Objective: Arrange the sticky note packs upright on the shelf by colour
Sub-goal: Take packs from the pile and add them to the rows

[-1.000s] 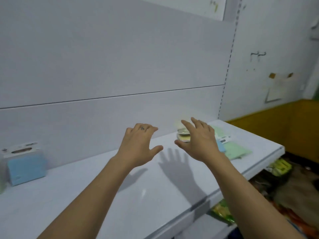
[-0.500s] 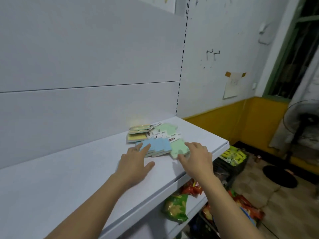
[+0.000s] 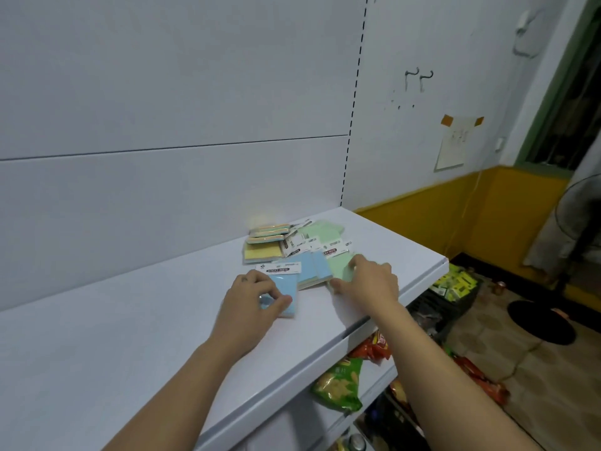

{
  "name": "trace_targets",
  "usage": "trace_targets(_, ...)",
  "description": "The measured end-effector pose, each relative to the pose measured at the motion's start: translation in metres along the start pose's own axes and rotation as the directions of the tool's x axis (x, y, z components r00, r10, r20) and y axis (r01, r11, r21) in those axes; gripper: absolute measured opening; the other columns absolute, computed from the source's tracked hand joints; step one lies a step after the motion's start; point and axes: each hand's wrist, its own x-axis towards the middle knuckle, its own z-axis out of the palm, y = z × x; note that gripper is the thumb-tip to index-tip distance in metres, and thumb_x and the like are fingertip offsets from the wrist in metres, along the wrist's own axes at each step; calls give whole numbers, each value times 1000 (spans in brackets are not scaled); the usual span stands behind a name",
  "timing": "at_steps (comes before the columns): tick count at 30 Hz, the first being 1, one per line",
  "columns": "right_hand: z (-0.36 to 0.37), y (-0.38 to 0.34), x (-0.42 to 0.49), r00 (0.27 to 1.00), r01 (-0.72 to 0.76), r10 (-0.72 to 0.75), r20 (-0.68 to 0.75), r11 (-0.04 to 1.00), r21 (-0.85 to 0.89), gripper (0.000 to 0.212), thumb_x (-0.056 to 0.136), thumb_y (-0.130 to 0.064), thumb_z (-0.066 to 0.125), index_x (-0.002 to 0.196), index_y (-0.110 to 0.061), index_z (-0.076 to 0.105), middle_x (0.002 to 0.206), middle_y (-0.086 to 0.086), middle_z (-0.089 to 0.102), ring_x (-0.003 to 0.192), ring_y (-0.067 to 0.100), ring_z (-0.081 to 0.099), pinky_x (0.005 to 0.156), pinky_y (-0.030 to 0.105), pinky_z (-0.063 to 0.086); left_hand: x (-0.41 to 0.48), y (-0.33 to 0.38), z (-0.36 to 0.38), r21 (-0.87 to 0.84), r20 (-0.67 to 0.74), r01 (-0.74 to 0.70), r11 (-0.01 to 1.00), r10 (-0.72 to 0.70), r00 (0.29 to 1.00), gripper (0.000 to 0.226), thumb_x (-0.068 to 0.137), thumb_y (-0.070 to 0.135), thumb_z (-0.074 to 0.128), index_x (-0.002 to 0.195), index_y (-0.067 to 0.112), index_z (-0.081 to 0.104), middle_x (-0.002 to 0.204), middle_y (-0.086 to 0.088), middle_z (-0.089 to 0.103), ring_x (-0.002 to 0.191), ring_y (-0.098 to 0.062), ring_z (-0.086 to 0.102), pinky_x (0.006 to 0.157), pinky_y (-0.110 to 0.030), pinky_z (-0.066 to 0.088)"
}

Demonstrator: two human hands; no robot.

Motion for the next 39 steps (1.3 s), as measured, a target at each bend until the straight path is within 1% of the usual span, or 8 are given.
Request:
trace_targets(5, -7, -1, 11, 999, -7, 10, 49, 998, -67, 65, 73, -63, 65, 117, -18, 48, 115, 7, 58, 106, 29, 51, 84, 38, 44, -5, 3, -5, 327, -62, 130, 936, -116, 991, 58, 78, 51, 66, 129, 35, 46, 127, 6, 46, 117, -19, 42, 92, -35, 32)
trace_targets(8, -7, -2, 13, 998, -18, 24, 52, 994, -104, 70, 73, -65, 65, 119, -14, 49, 116, 9, 55, 108, 28, 49, 87, 37, 42, -6, 3, -6, 369, -57, 199, 908, -192, 980, 71, 78, 60, 60, 138, 34, 34, 133, 4, 49, 119, -20, 45, 93, -38, 31)
trace_targets(18, -12, 0, 16, 992, -71, 66, 106, 997, 39, 75, 62, -58, 77, 117, -17, 48, 112, 6, 56, 104, 26, 53, 81, 36, 42, 2, 8, -9, 184, -67, 279, 943, -271, 960, 81, 67, 46, 78, 136, 27, 40, 124, 1, 56, 108, -19, 54, 84, -38, 51)
trace_targets(21, -19, 2, 19, 987, -82, 72, 141, 994, 69, 70, 58, -51, 80, 112, -15, 53, 104, 4, 58, 94, 23, 56, 71, 33, 48, 7, 17, -12, 195, -81, 242, 951, -230, 970, 74, 69, 34, 79, 134, 25, 46, 119, 1, 56, 107, -20, 54, 80, -33, 48)
trace_targets(24, -28, 12, 21, 991, -89, 73, 112, 985, 149, 47, 78, -46, 70, 106, -9, 61, 97, 3, 63, 84, 20, 57, 61, 28, 43, 13, 18, -19, 148, -78, 250, 957, -241, 967, 59, 74, 21, 74, 129, 23, 54, 118, 1, 59, 101, -21, 57, 83, -35, 48)
trace_targets(31, -53, 23, 21, 991, -109, 88, 96, 966, 233, 45, 82, -33, 72, 121, -12, 64, 113, 5, 66, 95, 22, 62, 79, 37, 55, 22, 28, -47, 82, -105, 242, 967, -233, 967, 37, 72, 10, 71, 107, 20, 69, 87, 9, 67, 82, -18, 65, 77, -30, 51)
trace_targets(35, -69, 19, 13, 996, -81, 76, 35, 982, 172, 34, 81, -29, 73, 113, -18, 69, 106, 2, 68, 88, 21, 63, 71, 35, 57, 21, 33, -58, 117, -67, 232, 966, -226, 972, 44, 70, 8, 71, 112, 20, 68, 88, 9, 67, 78, -19, 65, 69, -27, 51)
trace_targets(39, -84, 7, 6, 996, -49, 64, -66, 976, 213, 23, 79, -26, 75, 99, -17, 70, 94, 4, 67, 87, 26, 62, 63, 31, 50, 17, 32, -75, 98, -98, 236, 967, -226, 969, 24, 73, 10, 68, 94, 18, 74, 87, 4, 70, 79, -16, 64, 64, -24, 49)
